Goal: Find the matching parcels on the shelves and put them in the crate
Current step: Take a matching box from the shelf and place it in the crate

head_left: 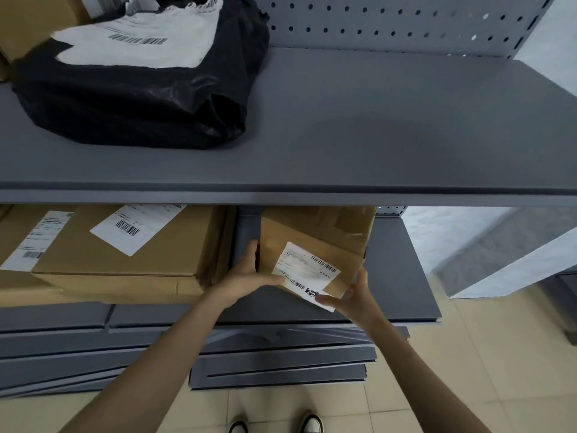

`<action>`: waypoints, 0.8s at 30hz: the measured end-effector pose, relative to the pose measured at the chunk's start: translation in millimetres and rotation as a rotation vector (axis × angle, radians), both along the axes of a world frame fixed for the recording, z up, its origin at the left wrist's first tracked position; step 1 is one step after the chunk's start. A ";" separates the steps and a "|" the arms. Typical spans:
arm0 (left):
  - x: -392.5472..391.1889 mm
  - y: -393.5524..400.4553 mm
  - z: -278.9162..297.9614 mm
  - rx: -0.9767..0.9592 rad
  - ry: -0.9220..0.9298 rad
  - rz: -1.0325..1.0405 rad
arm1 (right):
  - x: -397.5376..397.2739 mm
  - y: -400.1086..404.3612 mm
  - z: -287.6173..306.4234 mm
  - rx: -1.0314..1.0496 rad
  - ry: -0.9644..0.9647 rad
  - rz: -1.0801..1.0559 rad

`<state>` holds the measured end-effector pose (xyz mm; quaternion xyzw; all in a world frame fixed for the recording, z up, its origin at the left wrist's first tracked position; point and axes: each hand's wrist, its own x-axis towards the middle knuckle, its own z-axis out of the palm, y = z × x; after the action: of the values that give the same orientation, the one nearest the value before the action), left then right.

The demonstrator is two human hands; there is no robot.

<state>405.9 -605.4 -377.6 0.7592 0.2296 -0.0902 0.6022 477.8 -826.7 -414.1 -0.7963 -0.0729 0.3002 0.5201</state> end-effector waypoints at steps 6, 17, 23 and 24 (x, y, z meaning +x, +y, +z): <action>-3.3 -8.5 21.7 0.054 -0.145 -0.028 | -11.2 -12.4 22.4 0.164 0.019 -0.163; -36.8 -24.1 36.9 0.055 -0.228 -0.318 | -113.7 -21.0 61.1 0.067 -0.311 -0.493; -75.8 -61.4 34.7 -0.086 -0.265 -0.682 | -231.3 -38.1 56.4 0.023 -0.393 -0.859; -85.6 -73.2 34.3 -0.110 -0.278 -0.751 | -254.5 -43.7 56.7 0.018 -0.382 -0.925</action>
<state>320.3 -678.6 -343.3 0.7618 -0.1527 -0.2126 0.5926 223.3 -870.4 -357.4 -0.7814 0.1914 -0.1136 0.5830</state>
